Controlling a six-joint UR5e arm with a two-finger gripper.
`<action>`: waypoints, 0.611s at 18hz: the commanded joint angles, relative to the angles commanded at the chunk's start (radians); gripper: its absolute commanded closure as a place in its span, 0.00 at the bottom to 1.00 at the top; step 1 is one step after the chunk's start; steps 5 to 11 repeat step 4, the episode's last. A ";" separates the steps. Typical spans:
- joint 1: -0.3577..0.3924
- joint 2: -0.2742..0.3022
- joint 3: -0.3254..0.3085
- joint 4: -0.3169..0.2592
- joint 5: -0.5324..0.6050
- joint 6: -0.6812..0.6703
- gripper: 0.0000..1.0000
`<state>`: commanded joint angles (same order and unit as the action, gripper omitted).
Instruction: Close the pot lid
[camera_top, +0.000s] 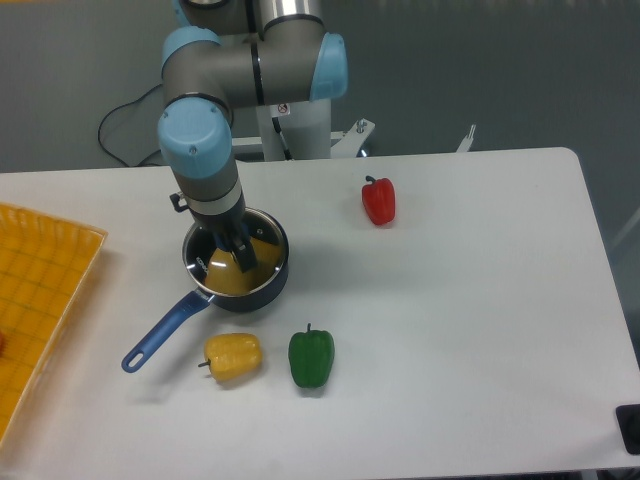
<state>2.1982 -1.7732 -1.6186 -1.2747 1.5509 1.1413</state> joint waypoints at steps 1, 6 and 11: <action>0.002 -0.003 0.022 0.003 -0.002 0.000 0.00; 0.054 -0.003 0.054 0.008 -0.020 0.003 0.00; 0.054 -0.003 0.054 0.008 -0.020 0.003 0.00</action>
